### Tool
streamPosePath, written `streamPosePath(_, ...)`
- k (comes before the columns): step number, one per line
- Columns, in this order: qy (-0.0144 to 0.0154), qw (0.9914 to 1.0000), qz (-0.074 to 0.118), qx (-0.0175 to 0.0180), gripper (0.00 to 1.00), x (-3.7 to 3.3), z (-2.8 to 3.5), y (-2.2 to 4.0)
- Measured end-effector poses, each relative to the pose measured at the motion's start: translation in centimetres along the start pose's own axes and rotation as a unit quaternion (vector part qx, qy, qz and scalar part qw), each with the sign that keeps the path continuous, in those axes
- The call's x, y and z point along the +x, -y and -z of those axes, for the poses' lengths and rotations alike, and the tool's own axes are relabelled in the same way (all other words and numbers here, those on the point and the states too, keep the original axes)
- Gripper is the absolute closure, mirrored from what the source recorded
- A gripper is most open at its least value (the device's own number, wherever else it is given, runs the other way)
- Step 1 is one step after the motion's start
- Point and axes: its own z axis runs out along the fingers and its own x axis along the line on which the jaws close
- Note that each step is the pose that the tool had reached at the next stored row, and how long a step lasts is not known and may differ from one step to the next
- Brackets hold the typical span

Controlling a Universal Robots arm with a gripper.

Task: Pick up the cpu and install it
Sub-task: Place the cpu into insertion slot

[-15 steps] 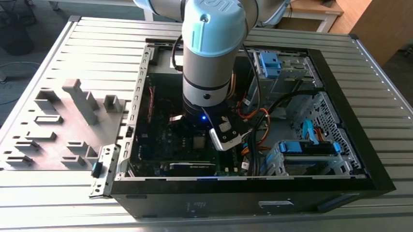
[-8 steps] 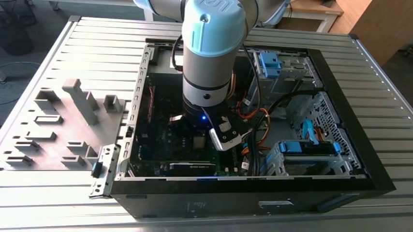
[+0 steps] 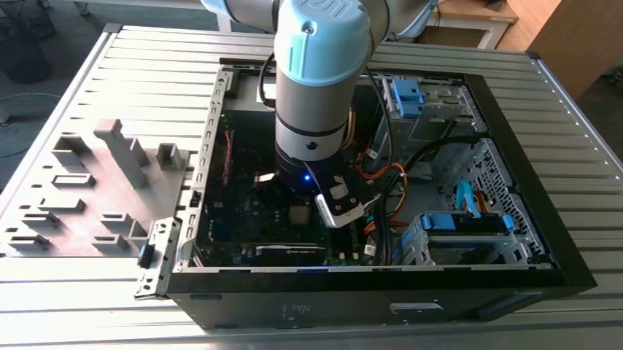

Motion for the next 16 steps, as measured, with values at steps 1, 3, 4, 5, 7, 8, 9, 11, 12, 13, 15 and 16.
streamPosePath(1,0.0,1.0,0.0,0.0,0.54,0.0,0.0,0.0)
streamPosePath(3,0.0,1.0,0.0,0.0,0.54,0.0,0.0,0.0)
streamPosePath(4,0.0,1.0,0.0,-0.0001,0.54,0.0,0.0,0.0)
streamPosePath(5,0.0,1.0,0.0,0.0,0.54,0.0,0.0,0.0)
streamPosePath(7,0.0,1.0,0.0,-0.0001,0.54,-0.01,0.0,0.0)
streamPosePath(8,0.0001,1.0,0.0,-0.0001,0.54,-0.01,-0.01,0.0)
streamPosePath(9,0.0,1.0,0.001,0.0,0.54,-0.01,0.0,0.0)
streamPosePath(11,0.0,1.0,0.001,0.0001,0.54,-0.03,0.03,0.0)
streamPosePath(12,0.0,1.0,0.002,0.0002,0.54,-0.04,0.07,0.0)
streamPosePath(13,0.0,1.0,0.002,0.0002,0.54,-0.04,0.14,0.01)
streamPosePath(15,0.0,0.99999,0.003,0.0002,0.54,-0.05,0.31,0.01)
streamPosePath(16,0.0001,0.99999,0.004,0.0001,0.54,-0.05,0.37,0.0)
